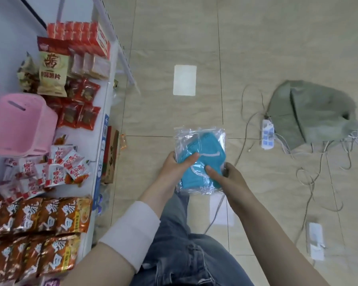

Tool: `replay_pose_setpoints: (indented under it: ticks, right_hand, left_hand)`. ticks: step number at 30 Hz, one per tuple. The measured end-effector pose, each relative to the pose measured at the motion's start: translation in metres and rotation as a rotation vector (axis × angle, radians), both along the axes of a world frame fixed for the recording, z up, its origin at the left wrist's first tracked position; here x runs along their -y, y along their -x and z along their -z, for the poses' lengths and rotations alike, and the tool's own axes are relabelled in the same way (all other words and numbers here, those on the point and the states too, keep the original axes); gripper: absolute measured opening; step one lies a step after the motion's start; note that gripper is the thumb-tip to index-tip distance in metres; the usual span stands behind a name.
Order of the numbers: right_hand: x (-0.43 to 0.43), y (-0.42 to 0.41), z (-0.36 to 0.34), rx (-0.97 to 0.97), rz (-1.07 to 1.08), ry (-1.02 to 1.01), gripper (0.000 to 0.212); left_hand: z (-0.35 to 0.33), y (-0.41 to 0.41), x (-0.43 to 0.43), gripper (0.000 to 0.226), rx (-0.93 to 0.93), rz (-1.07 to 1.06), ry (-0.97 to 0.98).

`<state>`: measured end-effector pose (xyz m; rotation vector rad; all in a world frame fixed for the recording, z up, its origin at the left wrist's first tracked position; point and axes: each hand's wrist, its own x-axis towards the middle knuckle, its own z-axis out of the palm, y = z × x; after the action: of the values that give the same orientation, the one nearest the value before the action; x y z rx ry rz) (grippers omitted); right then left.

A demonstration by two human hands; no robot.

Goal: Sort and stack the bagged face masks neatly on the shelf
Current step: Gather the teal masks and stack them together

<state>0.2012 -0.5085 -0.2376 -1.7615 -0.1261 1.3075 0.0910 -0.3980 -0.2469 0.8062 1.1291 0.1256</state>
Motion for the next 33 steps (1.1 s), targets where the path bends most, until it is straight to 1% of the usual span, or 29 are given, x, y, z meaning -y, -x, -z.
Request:
replay_pose_setpoints:
  ticks: [2,5,11,14,17,20,21,22,24,25,26,29,33]
  right_hand:
    - [-0.036,-0.026,-0.008,0.011,0.002,0.003,0.049]
    - [-0.093,-0.059,-0.023,0.024,-0.018,-0.015,0.05]
    - [-0.206,-0.121,-0.042,0.026,-0.064,-0.08,0.048]
    - [-0.259,-0.155,-0.043,0.01,-0.093,-0.095,0.047]
    - [-0.316,-0.192,-0.041,0.022,-0.142,-0.097,0.046]
    - [-0.375,-0.231,-0.042,0.04,-0.211,-0.117,0.044]
    - [-0.395,-0.244,-0.044,0.045,-0.24,-0.126,0.042]
    - [-0.415,-0.257,-0.047,0.048,-0.266,-0.137,0.04]
    - [-0.453,-0.28,-0.057,0.06,-0.32,-0.145,0.039]
    - [-0.471,-0.289,-0.062,0.066,-0.353,-0.146,0.041]
    - [-0.491,-0.298,-0.067,0.068,-0.399,-0.151,0.044]
    - [-0.55,-0.312,-0.085,0.049,-0.534,-0.183,0.046]
    - [-0.618,-0.298,-0.115,0.018,-0.737,-0.241,0.052]
  left_hand:
    - [-0.006,-0.025,-0.038,0.054,0.029,0.02,0.011]
    - [-0.019,-0.058,-0.094,0.058,0.037,-0.003,0.024]
    - [-0.044,-0.114,-0.2,0.055,0.071,-0.072,-0.02]
    - [-0.045,-0.141,-0.248,0.062,0.103,-0.084,-0.062]
    - [-0.046,-0.17,-0.297,0.059,0.114,-0.122,-0.079]
    - [-0.051,-0.201,-0.348,0.069,0.127,-0.153,-0.115]
    - [-0.054,-0.21,-0.364,0.069,0.127,-0.164,-0.134]
    - [-0.057,-0.22,-0.381,0.064,0.128,-0.182,-0.151]
    - [-0.067,-0.236,-0.409,0.046,0.12,-0.245,-0.18]
    - [-0.072,-0.242,-0.421,0.042,0.117,-0.29,-0.195]
    - [-0.077,-0.247,-0.434,0.044,0.116,-0.339,-0.212]
    - [-0.095,-0.255,-0.469,0.063,0.118,-0.496,-0.252]
    - [-0.12,-0.239,-0.504,0.067,0.111,-0.723,-0.308]
